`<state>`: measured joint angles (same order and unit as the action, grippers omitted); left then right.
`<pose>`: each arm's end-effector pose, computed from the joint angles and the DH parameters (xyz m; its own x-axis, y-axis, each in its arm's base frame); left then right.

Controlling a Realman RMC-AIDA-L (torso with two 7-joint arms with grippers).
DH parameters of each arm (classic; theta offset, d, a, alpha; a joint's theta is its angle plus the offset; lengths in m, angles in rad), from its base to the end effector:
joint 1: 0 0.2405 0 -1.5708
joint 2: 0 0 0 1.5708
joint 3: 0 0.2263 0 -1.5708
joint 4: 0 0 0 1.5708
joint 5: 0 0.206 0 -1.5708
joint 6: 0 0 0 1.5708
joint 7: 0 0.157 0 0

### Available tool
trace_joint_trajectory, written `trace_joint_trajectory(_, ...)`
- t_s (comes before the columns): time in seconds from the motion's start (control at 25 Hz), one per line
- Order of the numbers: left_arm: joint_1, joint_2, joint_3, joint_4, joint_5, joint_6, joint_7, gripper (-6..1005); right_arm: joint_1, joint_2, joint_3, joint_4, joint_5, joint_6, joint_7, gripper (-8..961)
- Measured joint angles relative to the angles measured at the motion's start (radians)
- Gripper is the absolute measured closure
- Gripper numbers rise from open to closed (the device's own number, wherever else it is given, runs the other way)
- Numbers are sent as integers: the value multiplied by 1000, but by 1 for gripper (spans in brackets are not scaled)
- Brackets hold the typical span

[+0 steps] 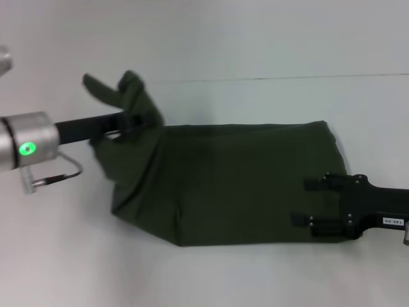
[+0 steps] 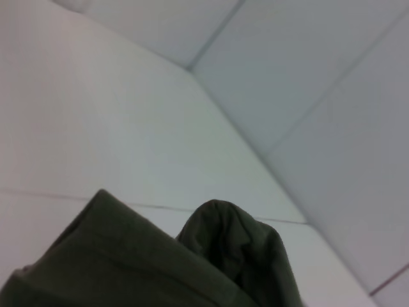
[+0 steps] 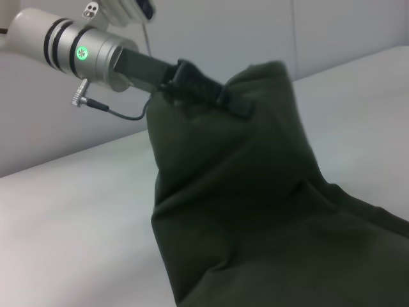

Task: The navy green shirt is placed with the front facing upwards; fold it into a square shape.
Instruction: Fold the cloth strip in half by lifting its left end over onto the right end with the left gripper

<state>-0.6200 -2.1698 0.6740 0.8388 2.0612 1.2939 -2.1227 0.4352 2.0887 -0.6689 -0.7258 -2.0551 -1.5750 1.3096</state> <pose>-0.2003 0.3764 0.0094 0.3898 0.6926 0.6069 0.8778 -0.4788 -0.0174 0.2603 0.2970 0.0092 0.8304 -0.3226 -0.4542 -0.4489 -0.8703 -0.2026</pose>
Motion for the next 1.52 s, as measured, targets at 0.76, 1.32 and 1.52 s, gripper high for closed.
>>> trace_joint_trajectory(0.76, -88, -6, 645, -141, -515, -381, -7, 947, -90, -7, 147, 13, 3, -53, -24, 71)
trace_joint_trajectory(1.32, -116, -7, 822, -163, -707, -525, 25, 927, -96, -7, 163, 13, -3, -53, -27, 68)
trace_joint_trajectory(1.52, -141, -7, 917, -207, -805, -593, 65, 919, -100, -6, 163, 12, -3, -53, -27, 69)
